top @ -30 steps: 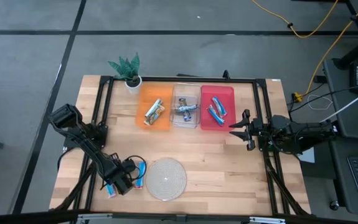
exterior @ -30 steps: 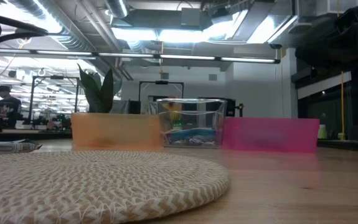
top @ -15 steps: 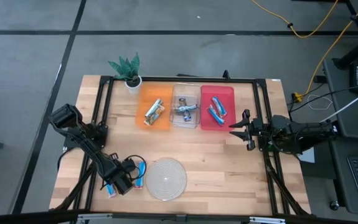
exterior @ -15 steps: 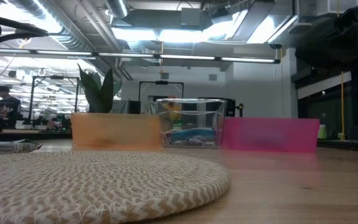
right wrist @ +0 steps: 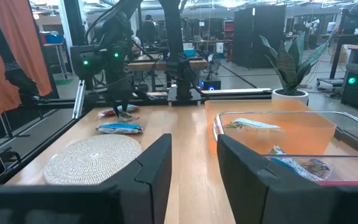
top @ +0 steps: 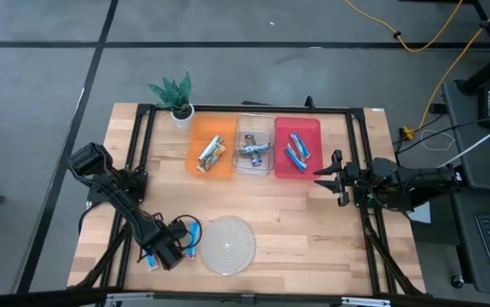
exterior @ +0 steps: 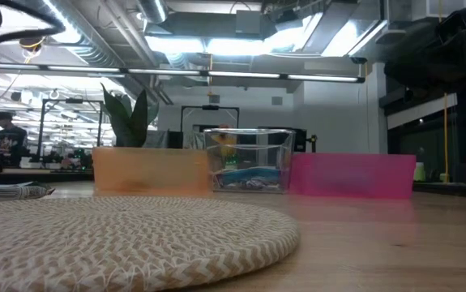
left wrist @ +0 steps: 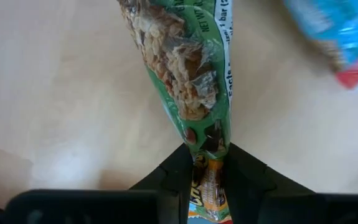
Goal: Pick and place Granola Bars by type
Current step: Put the orange granola bar into the orange bin, then put the right red granola bar into the pink bin
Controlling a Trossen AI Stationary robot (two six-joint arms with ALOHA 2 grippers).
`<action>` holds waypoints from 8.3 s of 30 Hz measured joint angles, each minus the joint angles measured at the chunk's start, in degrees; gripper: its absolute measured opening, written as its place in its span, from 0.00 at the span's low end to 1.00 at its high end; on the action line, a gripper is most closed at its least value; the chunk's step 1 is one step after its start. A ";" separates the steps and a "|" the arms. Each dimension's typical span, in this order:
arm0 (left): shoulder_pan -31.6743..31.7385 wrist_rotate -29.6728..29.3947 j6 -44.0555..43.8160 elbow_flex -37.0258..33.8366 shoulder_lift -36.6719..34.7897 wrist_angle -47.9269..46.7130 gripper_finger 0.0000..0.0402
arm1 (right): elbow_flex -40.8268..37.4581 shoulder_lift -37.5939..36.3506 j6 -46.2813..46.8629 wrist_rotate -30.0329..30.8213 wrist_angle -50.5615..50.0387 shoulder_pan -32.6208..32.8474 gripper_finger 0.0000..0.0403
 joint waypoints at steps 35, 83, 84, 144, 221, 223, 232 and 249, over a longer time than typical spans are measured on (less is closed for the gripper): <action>9.21 -9.16 23.75 24.45 0.00 -1.09 0.17 | 0.00 -0.01 0.00 0.00 0.01 0.00 0.33; 53.33 -19.25 57.49 53.87 -0.04 -23.45 0.17 | 0.00 -0.01 0.01 0.00 0.02 -0.01 0.33; 54.19 -19.77 57.65 53.87 -0.04 -23.46 0.17 | 0.00 -0.02 0.02 0.00 0.02 0.00 0.33; 75.19 -15.32 64.63 10.22 -0.04 -6.13 0.20 | 0.00 0.00 0.00 0.00 0.02 -0.01 0.33; 21.91 -7.20 23.22 10.33 -30.63 -11.03 0.43 | 0.00 0.00 0.02 0.00 0.00 -0.02 0.33; 18.66 -8.54 20.64 10.33 -29.02 -10.38 0.43 | 0.00 -0.02 0.02 0.00 0.02 0.00 0.33; 8.08 -14.64 13.63 10.33 -18.49 -6.34 0.43 | 0.00 0.00 0.01 0.00 0.01 0.00 0.33; 8.23 -16.58 9.44 10.33 -4.83 -6.50 0.43 | 0.00 -0.01 0.00 0.00 0.02 -0.02 0.33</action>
